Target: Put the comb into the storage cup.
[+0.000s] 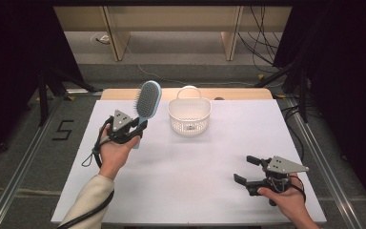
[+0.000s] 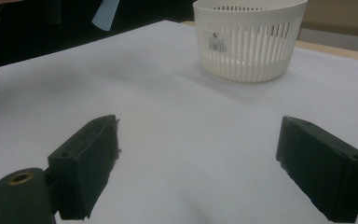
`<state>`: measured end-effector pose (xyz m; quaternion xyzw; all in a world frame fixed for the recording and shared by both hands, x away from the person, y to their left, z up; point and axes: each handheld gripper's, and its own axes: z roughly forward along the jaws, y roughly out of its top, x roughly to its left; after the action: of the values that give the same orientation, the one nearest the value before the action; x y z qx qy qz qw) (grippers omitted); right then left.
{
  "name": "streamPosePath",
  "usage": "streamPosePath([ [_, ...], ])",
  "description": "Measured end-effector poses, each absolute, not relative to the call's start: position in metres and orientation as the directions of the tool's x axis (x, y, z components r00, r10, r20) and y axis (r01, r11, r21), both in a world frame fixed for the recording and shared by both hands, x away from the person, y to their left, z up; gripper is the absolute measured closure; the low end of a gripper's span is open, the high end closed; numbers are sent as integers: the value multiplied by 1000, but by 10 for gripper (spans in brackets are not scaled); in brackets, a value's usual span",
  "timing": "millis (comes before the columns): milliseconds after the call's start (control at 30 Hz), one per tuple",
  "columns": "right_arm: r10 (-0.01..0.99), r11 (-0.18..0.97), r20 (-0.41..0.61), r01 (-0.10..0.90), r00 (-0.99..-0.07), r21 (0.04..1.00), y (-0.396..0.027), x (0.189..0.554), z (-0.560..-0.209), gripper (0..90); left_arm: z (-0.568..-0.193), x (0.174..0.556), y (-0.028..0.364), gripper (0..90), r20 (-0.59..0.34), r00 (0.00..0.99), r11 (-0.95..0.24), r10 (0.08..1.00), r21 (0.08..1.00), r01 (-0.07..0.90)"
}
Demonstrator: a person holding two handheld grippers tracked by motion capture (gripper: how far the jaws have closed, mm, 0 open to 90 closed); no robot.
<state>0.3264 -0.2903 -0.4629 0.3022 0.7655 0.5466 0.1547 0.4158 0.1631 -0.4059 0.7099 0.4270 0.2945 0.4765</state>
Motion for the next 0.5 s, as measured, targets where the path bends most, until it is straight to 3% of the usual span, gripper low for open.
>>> streamPosePath([
  [500,633,223,86,288,-769,931,-290,327,-463,117,-402,418,162,697,10,459,-172,888,934,312],
])
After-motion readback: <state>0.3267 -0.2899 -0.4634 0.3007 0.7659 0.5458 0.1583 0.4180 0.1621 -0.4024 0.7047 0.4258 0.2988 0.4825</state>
